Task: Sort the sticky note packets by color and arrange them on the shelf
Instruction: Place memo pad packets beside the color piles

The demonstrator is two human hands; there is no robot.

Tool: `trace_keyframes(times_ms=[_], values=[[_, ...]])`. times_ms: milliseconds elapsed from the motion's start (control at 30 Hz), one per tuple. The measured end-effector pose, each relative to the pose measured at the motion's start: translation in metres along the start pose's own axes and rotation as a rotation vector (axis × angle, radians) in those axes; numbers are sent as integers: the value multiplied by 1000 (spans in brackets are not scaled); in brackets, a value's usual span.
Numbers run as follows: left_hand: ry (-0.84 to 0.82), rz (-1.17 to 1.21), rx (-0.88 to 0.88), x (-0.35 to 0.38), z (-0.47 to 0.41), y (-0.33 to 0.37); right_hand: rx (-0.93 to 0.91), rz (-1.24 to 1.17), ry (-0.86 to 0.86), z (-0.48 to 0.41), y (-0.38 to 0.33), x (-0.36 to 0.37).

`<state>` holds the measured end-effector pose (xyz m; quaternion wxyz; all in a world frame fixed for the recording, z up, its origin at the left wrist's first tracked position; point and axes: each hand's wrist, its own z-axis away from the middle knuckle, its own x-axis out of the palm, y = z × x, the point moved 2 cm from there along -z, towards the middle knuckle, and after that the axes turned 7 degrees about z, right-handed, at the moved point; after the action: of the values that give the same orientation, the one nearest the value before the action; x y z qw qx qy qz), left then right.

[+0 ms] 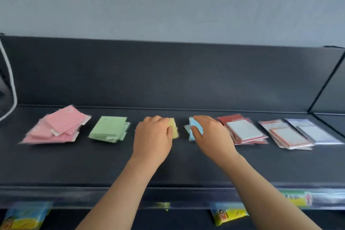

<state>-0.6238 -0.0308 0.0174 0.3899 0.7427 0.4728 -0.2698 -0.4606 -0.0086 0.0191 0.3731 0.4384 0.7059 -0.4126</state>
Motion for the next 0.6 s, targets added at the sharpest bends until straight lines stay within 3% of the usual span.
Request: trace_keyframes(times_ms=[600], values=[[-106,189,195,127,-2,293,298,178,40,112,282,-129]])
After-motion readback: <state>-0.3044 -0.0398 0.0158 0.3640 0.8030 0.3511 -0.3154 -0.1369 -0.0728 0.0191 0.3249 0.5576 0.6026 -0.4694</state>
